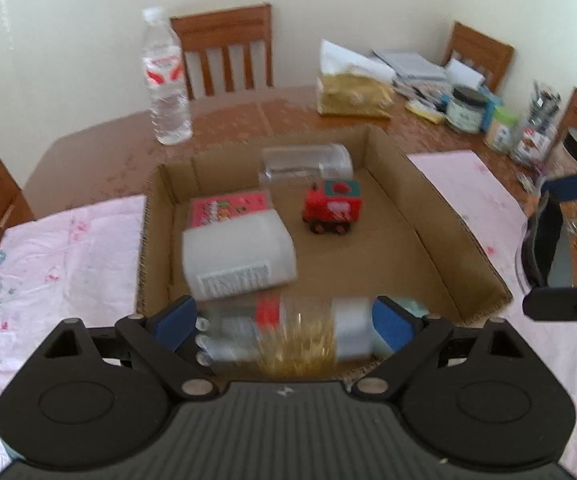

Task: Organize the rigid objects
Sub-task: 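Carry the black item and capsule jar into the box and release both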

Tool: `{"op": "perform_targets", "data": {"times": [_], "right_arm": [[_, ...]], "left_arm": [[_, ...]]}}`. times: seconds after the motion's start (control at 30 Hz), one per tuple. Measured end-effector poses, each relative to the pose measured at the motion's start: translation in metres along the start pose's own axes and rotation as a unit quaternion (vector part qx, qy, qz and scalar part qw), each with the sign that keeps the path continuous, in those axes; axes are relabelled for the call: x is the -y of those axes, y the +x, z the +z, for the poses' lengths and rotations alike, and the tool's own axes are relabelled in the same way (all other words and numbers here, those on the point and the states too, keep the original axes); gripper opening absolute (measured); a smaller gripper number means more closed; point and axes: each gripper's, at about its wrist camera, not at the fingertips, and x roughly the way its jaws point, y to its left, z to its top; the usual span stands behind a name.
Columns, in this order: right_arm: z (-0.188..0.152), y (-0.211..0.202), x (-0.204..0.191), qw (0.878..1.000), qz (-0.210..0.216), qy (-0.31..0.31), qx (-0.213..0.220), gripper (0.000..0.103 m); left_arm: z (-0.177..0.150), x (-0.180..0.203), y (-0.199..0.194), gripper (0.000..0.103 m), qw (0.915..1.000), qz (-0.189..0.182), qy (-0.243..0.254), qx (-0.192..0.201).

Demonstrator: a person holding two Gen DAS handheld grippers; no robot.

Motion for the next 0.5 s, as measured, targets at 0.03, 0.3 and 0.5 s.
{"op": "perform_targets", "data": {"times": [0.03, 0.3, 0.5], "right_arm": [[0.002, 0.002, 0.0, 1.0, 0.0, 0.001, -0.001, 0.093], [0.019, 0.022, 0.003, 1.0, 0.002, 0.019, -0.004, 0.093], [0.039, 0.041, 0.003, 0.999, -0.002, 0.033, -0.008, 0.093]], "left_arm": [[0.001, -0.002, -0.002, 0.095, 1.0, 0.004, -0.004, 0.006], [0.001, -0.022, -0.032, 0.098, 0.9988, 0.03, -0.033, 0.021], [-0.014, -0.037, -0.052, 0.099, 0.9977, 0.054, -0.039, 0.014]]}}
